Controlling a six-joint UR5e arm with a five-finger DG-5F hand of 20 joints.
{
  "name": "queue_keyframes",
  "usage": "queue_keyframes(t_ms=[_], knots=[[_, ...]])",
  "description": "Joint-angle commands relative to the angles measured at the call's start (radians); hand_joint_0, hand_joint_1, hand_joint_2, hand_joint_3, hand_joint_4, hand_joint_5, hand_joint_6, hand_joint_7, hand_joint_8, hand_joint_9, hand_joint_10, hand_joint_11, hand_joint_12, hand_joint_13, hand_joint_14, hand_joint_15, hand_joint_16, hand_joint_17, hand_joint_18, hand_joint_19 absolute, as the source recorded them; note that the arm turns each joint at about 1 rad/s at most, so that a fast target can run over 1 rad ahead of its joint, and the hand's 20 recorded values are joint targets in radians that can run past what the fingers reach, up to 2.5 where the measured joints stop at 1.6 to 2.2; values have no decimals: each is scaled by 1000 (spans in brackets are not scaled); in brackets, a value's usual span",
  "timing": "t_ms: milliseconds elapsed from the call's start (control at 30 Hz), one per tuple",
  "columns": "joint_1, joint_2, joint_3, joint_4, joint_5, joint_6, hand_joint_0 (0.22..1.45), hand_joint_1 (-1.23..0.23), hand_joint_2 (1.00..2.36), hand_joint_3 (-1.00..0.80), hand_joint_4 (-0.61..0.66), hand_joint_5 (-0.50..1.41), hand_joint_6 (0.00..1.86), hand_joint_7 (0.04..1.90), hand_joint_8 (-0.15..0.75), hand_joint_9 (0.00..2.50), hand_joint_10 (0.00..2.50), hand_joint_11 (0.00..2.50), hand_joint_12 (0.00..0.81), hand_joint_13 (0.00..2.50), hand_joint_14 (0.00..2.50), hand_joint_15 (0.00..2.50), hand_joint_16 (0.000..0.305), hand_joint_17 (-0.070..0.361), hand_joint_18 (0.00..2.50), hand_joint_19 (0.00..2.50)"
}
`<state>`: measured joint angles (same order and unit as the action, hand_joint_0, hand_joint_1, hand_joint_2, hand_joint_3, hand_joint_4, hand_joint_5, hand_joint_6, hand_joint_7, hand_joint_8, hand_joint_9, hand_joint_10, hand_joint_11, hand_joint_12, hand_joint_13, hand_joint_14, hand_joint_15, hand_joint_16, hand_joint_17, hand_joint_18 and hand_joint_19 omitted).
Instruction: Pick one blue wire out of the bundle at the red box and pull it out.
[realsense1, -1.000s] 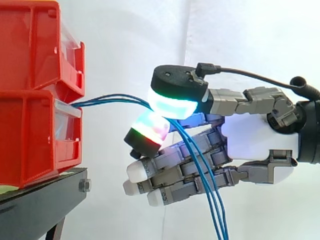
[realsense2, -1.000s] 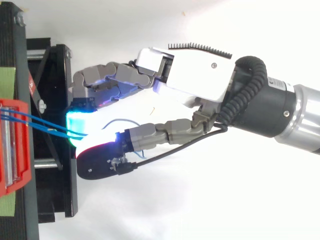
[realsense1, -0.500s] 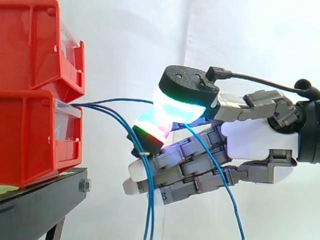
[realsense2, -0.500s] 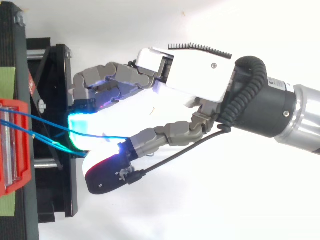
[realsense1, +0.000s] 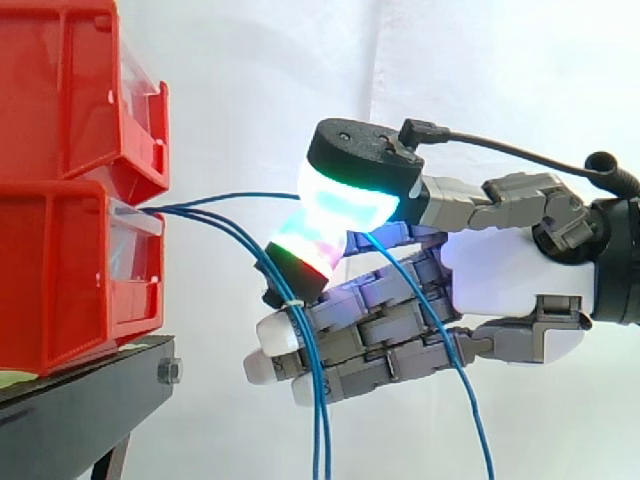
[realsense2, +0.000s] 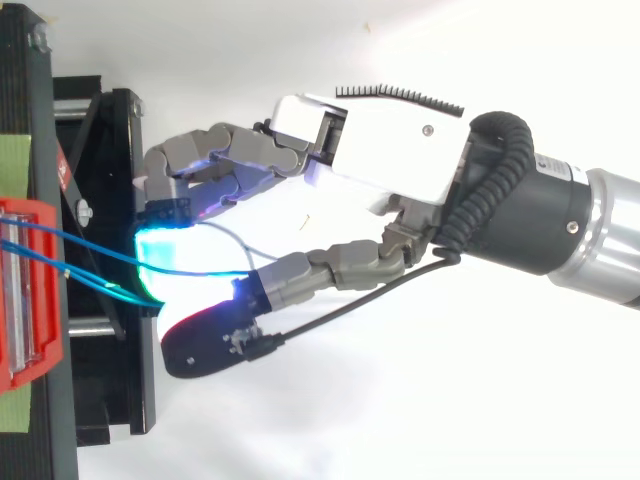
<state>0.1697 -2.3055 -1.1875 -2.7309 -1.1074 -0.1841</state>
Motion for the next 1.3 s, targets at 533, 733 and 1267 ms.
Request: queue_keyframes(t_ms=[533, 733, 1267], knots=[[-1, 0, 0, 3, -2, 0, 487, -456, 1000, -490, 264, -54, 503, 1290, 232, 965, 14, 361, 355, 420, 8, 179, 58, 130, 238, 375], [-2, 0, 0, 2, -2, 0, 534, -526, 1010, -367, 216, -52, 503, 1343, 232, 965, 16, 406, 341, 413, 8, 189, 54, 122, 221, 378], [-2, 0, 0, 7, 0, 0, 579, -638, 1017, -179, 226, -73, 577, 1380, 255, 993, 18, 498, 349, 449, 8, 205, 55, 124, 279, 372]])
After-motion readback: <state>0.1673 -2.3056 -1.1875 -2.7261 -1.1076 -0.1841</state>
